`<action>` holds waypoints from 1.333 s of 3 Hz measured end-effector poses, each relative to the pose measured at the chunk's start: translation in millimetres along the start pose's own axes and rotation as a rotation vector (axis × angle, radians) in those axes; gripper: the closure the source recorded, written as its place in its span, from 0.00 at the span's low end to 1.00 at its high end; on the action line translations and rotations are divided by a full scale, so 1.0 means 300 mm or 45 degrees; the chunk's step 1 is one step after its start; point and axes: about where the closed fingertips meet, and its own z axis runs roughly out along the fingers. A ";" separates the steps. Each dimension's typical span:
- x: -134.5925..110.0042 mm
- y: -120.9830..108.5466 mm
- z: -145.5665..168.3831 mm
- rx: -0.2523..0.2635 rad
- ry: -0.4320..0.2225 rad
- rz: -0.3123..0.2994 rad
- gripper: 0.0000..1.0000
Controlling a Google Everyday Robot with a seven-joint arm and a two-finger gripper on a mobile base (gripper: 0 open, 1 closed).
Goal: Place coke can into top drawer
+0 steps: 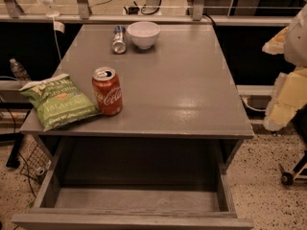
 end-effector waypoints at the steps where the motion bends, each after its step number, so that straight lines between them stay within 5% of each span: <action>1: 0.000 0.000 0.000 0.000 0.000 0.000 0.00; 2: -0.073 -0.030 0.053 -0.029 -0.113 -0.016 0.00; 3: -0.264 -0.074 0.224 -0.150 -0.387 -0.035 0.00; 4: -0.399 -0.104 0.338 -0.198 -0.570 -0.005 0.00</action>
Offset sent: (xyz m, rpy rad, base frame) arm 0.0561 0.0649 -0.0272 0.2738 0.0055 0.1280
